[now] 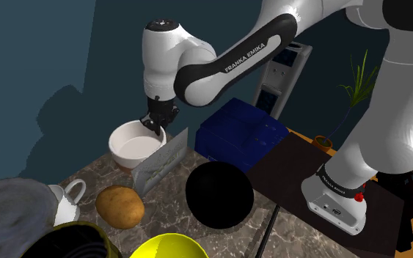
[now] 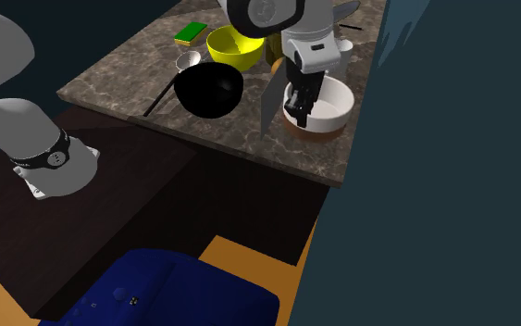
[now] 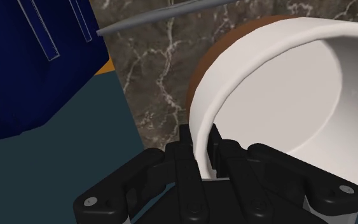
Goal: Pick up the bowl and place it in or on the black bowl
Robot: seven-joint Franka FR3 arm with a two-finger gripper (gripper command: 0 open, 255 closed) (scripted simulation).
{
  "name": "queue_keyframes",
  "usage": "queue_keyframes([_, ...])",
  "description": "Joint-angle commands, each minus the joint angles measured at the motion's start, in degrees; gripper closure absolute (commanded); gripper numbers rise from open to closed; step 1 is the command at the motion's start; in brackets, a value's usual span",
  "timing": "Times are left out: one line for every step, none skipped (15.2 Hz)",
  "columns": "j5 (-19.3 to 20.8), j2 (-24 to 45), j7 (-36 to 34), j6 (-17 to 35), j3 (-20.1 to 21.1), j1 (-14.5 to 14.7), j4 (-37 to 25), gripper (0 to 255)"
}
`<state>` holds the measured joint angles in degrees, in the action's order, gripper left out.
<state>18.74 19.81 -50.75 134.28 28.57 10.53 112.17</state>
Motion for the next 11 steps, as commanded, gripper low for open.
queue_keyframes([-0.77, -0.88, 0.56, -1.22, 0.37, -0.24, -0.52, 255])
queue_keyframes([-1.15, -1.32, 0.85, -1.82, 0.55, -0.36, -0.75, 255])
queue_keyframes([-1.52, -1.75, 1.13, -2.42, 0.71, -0.48, -0.99, 255])
queue_keyframes([-1.89, -2.18, 1.4, -3.03, 0.87, -0.59, -1.25, 255])
queue_keyframes([-2.25, -2.59, 1.67, -3.65, 1.02, -0.7, -1.51, 255])
queue_keyframes([-2.6, -3.0, 1.94, -4.26, 1.16, -0.8, -1.8, 255])
queue_keyframes([-2.94, -3.4, 2.2, -4.89, 1.29, -0.9, -2.09, 255])
queue_keyframes([-3.28, -3.79, 2.45, -5.52, 1.42, -0.99, -2.4, 255])
queue_keyframes([-3.61, -4.17, 2.7, -6.15, 1.54, -1.08, -2.72, 255])
queue_keyframes([-3.92, -4.53, 2.95, -6.79, 1.65, -1.16, -3.06, 255])
queue_keyframes([-4.23, -4.89, 3.18, -7.43, 1.76, -1.23, -3.41, 255])
